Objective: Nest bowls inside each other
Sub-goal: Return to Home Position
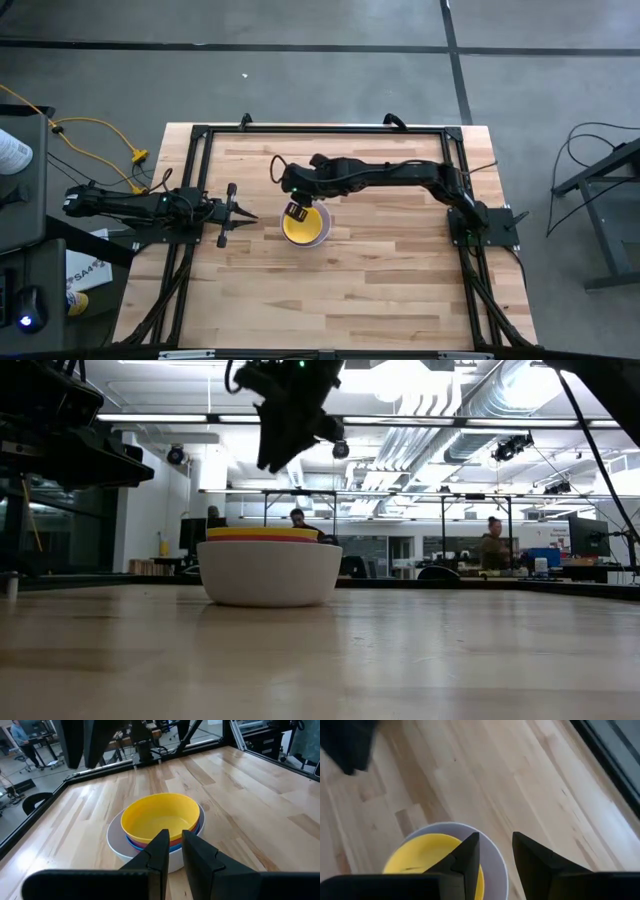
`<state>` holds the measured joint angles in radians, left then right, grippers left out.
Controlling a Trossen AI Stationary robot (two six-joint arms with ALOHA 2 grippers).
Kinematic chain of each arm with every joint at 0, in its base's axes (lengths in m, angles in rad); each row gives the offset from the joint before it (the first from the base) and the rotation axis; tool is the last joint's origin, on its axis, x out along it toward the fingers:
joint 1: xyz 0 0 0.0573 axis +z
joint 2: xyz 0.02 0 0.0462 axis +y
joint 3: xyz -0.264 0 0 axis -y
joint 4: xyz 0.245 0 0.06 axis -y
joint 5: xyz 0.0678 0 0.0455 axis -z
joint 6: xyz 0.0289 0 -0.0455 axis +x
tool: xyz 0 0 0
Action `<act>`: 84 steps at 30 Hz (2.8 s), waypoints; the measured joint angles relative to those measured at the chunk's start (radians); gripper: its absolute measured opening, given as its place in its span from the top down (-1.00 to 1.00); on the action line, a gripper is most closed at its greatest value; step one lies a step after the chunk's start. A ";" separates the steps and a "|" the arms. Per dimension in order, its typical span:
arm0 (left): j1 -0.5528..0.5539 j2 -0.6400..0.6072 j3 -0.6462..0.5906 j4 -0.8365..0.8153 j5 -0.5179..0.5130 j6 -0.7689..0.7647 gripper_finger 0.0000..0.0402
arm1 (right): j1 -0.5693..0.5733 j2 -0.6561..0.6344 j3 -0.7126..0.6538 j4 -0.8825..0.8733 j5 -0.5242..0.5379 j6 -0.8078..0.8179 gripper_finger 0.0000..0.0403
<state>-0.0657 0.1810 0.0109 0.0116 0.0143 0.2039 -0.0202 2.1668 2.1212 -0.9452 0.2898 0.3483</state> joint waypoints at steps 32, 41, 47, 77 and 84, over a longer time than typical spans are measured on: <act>0.000 0.000 0.000 0.000 -0.001 0.000 0.74 | 0.092 -0.585 -0.931 0.757 -0.240 -0.144 0.46; 0.000 0.000 0.000 0.000 0.000 0.000 0.74 | 0.116 -0.717 -1.091 0.823 -0.239 -0.158 0.46; 0.000 0.000 0.000 -0.001 0.000 0.000 0.74 | 0.145 -0.822 -1.256 0.957 -0.245 -0.136 0.46; 0.000 0.000 0.000 0.000 0.000 0.000 0.74 | 0.270 -1.334 -1.833 1.272 -0.240 -0.186 0.46; 0.000 0.000 0.000 0.000 0.000 0.000 0.74 | 0.270 -1.455 -1.914 1.266 -0.241 -0.196 0.46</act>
<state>-0.0657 0.1806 0.0109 0.0114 0.0139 0.2040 0.2493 0.7114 0.2075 0.3211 0.0491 0.1520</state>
